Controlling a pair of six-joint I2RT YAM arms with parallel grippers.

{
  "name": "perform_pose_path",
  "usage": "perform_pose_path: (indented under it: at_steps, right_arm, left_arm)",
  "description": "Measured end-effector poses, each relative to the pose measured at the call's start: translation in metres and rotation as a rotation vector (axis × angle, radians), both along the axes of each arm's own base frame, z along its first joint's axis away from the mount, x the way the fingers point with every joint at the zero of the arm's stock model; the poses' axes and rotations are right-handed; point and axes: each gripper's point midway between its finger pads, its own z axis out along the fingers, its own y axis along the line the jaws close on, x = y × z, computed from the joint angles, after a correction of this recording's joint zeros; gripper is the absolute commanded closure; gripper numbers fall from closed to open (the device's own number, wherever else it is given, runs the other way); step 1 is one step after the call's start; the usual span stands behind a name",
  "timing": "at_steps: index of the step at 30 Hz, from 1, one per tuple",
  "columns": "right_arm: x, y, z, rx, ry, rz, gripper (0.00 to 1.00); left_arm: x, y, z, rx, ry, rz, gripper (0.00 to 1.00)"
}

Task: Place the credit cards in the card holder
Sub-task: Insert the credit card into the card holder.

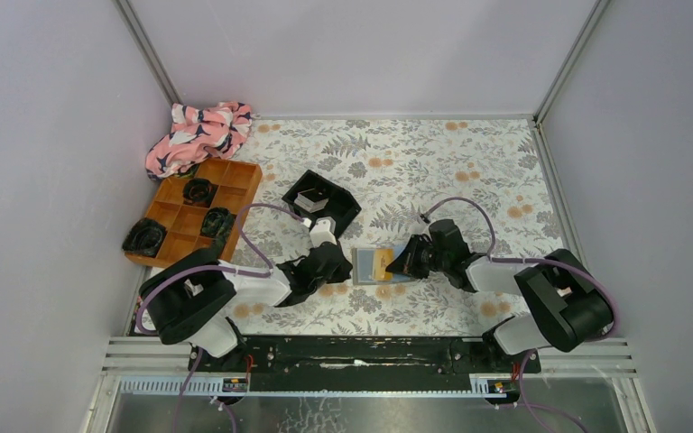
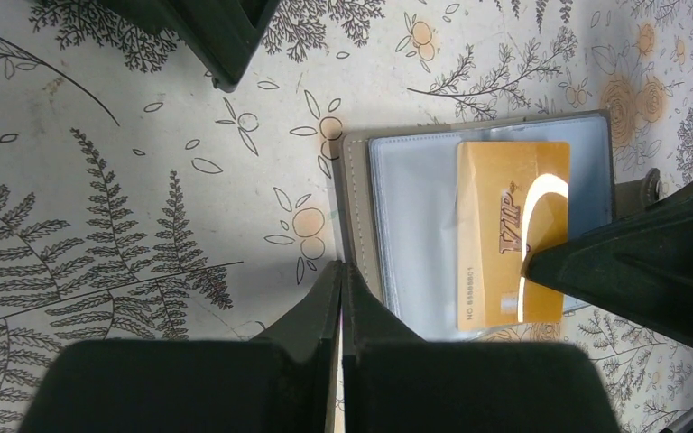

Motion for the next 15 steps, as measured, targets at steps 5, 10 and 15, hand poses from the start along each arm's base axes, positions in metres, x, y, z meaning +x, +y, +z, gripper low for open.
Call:
perform_pose_path:
  at_steps: [5, 10, 15]
  right_arm:
    - [0.0, 0.004, -0.001, 0.021, 0.015, 0.002, 1.0]
    - [-0.001, 0.007, -0.002, 0.029, 0.024, 0.009, 1.0]
    - [-0.001, 0.016, -0.003, 0.029, 0.031, 0.035, 1.0]
  left_arm:
    - [0.0, 0.0, 0.0, -0.001, -0.001, 0.0, 0.99]
    - [0.0, -0.002, 0.0, -0.005, -0.005, -0.002, 1.0]
    - [0.001, -0.003, 0.0, -0.008, -0.008, -0.003, 1.0]
